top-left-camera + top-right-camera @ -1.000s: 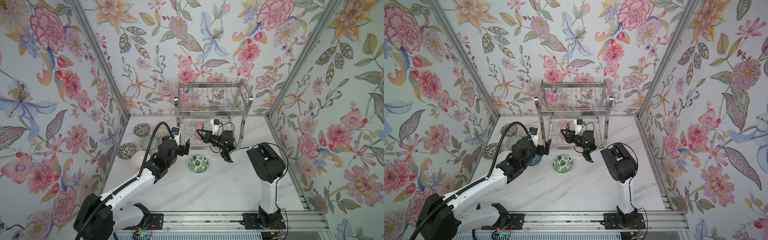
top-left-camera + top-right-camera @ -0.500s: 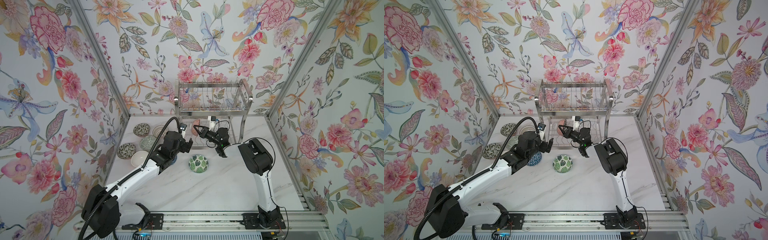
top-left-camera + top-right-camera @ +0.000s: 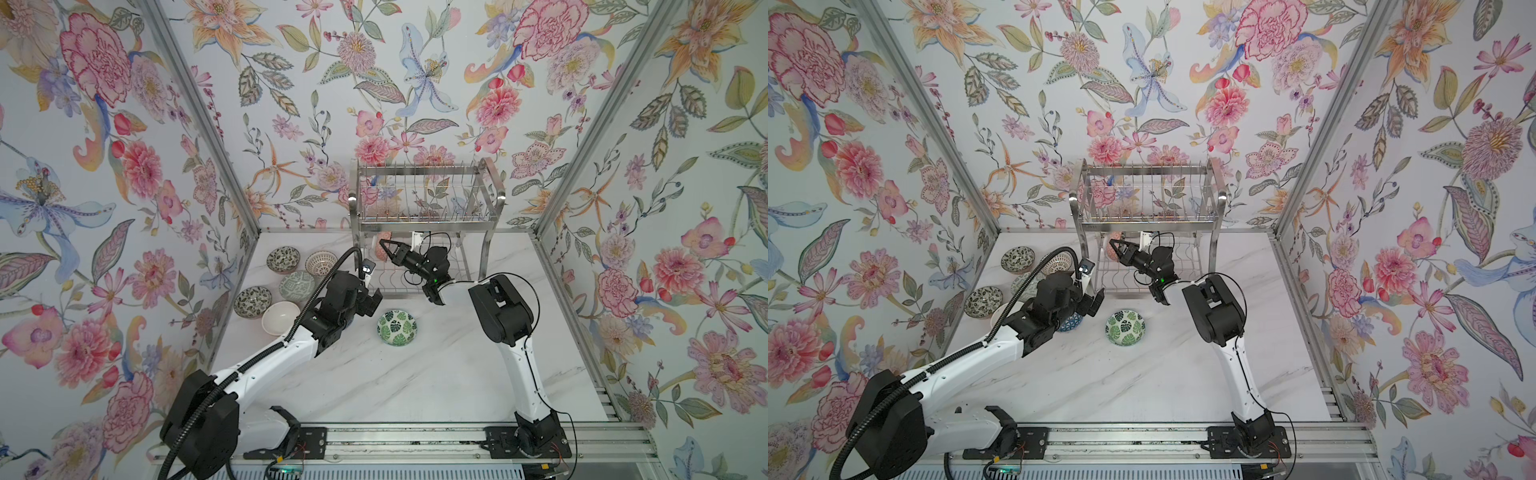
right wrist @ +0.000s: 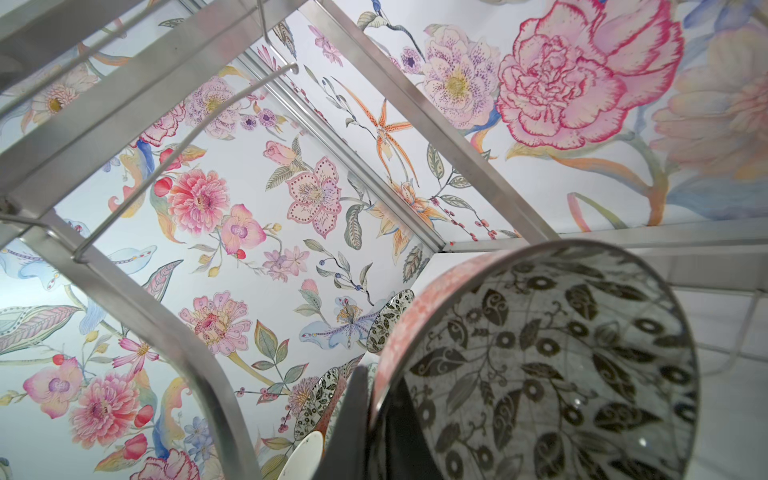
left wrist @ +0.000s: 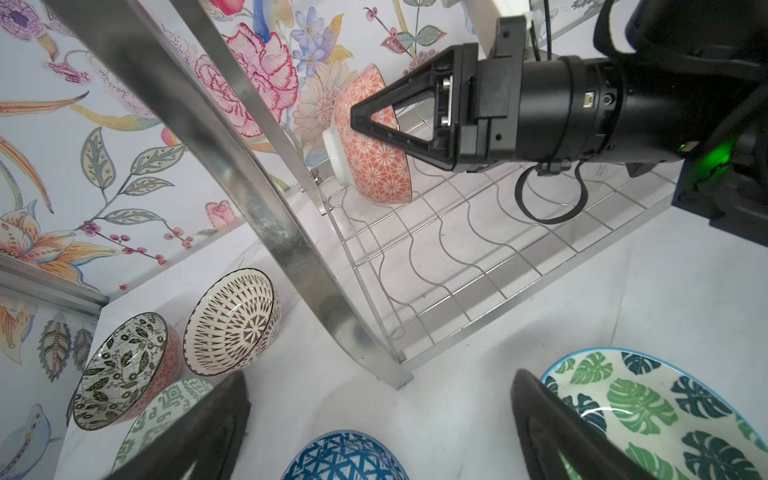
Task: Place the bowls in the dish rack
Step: 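Carry the bowl into the lower rack tier with the right gripper, then hold the bowl upright in the lower rack slots with the right gripper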
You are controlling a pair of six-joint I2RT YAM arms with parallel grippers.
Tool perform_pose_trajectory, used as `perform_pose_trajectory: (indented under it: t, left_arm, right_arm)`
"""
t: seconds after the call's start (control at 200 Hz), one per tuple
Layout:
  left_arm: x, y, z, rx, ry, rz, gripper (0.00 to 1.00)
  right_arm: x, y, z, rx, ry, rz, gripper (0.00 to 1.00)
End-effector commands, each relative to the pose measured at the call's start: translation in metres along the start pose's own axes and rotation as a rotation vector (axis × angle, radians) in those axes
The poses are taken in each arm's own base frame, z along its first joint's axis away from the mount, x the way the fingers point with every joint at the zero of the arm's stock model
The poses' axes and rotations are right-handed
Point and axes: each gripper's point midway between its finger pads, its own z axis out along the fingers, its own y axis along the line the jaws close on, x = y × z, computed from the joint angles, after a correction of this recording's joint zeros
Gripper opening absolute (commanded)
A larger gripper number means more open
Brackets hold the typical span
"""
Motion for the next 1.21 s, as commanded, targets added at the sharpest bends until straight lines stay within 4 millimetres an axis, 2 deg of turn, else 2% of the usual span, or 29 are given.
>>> perform_pose_trajectory:
  t: [0.0,0.24,0.525,0.686,0.936,1.201]
  left_arm:
    - [0.0,0.009,0.003,-0.015,-0.002,-0.017,0.99]
    - [0.002,0.006,0.004,-0.002,0.004,-0.02,0.99]
    - [0.008,0.0,0.011,0.017,0.033,-0.026,0.99]
    - [0.011,0.006,0.013,-0.014,0.049,-0.005,0.99]
    - [0.009,0.015,0.008,-0.062,0.04,0.013,0.99]
    - [0.007,0.017,0.006,-0.071,0.035,0.018,0.99]
  right_arm:
    - [0.003,0.01,0.013,-0.052,-0.002,-0.002,0.0]
    - [0.006,0.0,0.025,-0.05,0.004,0.007,0.0]
    - [0.013,-0.02,0.036,-0.034,0.024,0.029,0.0]
    - [0.016,-0.027,0.044,-0.05,0.033,0.043,0.0]
    - [0.021,-0.04,0.048,-0.021,0.054,0.038,0.0]
    - [0.014,-0.057,0.044,0.011,0.058,0.034,0.0]
